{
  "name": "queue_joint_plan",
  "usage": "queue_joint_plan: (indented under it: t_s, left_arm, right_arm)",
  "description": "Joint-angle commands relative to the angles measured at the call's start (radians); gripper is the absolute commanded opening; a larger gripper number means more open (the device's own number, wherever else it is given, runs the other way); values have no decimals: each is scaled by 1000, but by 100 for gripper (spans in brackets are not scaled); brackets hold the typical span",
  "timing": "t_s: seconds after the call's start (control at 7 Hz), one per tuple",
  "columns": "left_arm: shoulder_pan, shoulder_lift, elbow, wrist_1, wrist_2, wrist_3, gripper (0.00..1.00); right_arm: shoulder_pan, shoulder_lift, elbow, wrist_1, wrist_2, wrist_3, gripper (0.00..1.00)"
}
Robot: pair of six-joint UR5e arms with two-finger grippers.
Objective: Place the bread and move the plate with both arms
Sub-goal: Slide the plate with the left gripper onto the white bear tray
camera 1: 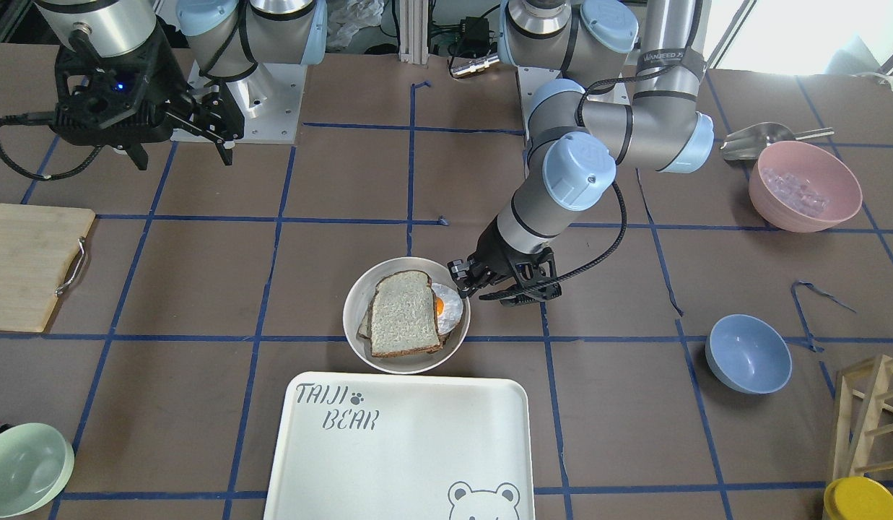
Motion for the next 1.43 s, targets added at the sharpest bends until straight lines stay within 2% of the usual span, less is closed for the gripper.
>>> queue_joint_plan:
  t_s: [0.0,0.43,0.86,1.0,1.14,1.29]
  left_arm:
    - [40,-85,145,-7,-46,-4,0]
    - [40,-296,366,-4,-37,-7,0]
    - [40,-397,447,3,-37,-13,0]
    - [37,-400,458,2,-32,-19,46]
    - [37,-400,464,-1,-17,-12,76]
    - [26,-373,464,-16,43,-10,95]
  right_arm:
    - [0,0,0,1,1,0,100]
    - [1,0,0,-1,2,0,100]
    - [1,0,0,-2,8,0,100]
    - [1,0,0,-2,2,0,100]
    - [1,0,0,-2,8,0,100]
    - [1,0,0,-2,2,0,100]
